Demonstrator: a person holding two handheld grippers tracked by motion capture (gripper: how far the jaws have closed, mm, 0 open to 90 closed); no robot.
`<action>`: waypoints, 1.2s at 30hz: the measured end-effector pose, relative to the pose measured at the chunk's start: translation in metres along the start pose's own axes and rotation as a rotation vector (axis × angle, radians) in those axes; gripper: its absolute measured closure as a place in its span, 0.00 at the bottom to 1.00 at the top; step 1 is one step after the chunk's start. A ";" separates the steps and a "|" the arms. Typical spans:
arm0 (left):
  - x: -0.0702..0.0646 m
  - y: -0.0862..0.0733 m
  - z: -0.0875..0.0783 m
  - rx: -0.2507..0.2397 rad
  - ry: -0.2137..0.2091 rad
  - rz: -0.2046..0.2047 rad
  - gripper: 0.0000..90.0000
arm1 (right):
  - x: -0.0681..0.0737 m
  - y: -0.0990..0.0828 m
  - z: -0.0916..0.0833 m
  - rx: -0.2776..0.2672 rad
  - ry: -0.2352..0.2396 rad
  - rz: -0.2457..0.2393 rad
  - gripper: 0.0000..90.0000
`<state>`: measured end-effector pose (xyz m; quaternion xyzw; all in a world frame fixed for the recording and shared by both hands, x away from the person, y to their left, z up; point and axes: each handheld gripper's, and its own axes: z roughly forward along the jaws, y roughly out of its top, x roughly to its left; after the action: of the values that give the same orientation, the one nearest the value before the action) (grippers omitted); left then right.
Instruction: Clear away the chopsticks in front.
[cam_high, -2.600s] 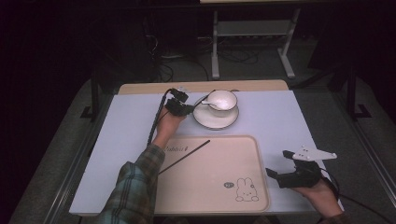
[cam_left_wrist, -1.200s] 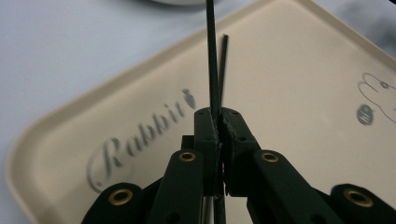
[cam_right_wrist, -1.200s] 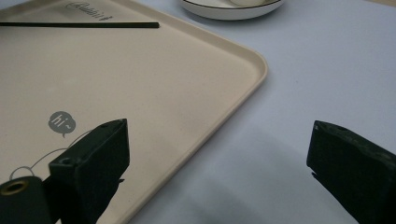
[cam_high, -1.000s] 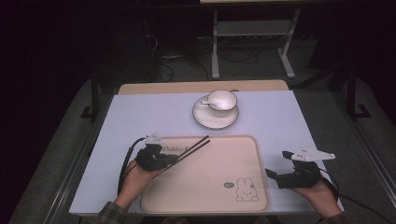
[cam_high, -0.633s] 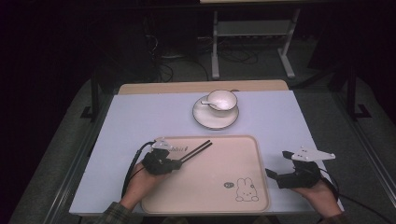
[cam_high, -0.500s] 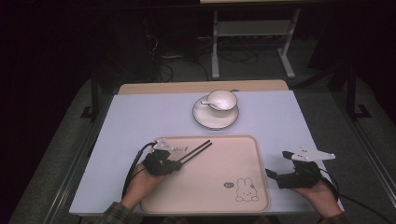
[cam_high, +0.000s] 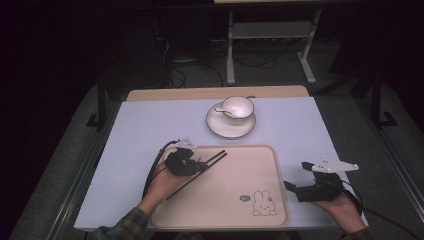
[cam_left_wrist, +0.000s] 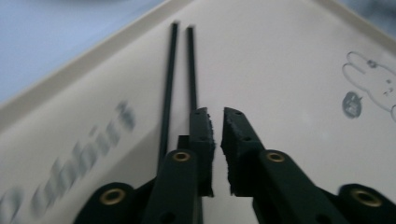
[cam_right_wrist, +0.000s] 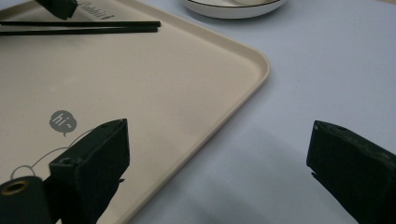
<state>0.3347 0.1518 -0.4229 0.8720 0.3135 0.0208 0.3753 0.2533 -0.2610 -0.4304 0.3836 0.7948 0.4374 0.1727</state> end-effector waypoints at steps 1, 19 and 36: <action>0.000 0.005 0.005 0.004 -0.006 0.010 0.95 | 0.000 0.000 0.000 0.000 0.000 0.000 0.06; 0.009 0.036 0.061 0.016 0.011 0.047 0.99 | 0.001 -0.002 -0.002 0.004 -0.006 -0.001 0.06; 0.042 -0.003 0.012 0.012 0.103 -0.051 0.99 | 0.001 0.000 -0.001 0.003 -0.006 -0.005 0.06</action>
<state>0.3705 0.1693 -0.4418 0.8637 0.3548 0.0543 0.3537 0.2516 -0.2606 -0.4301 0.3835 0.7958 0.4345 0.1755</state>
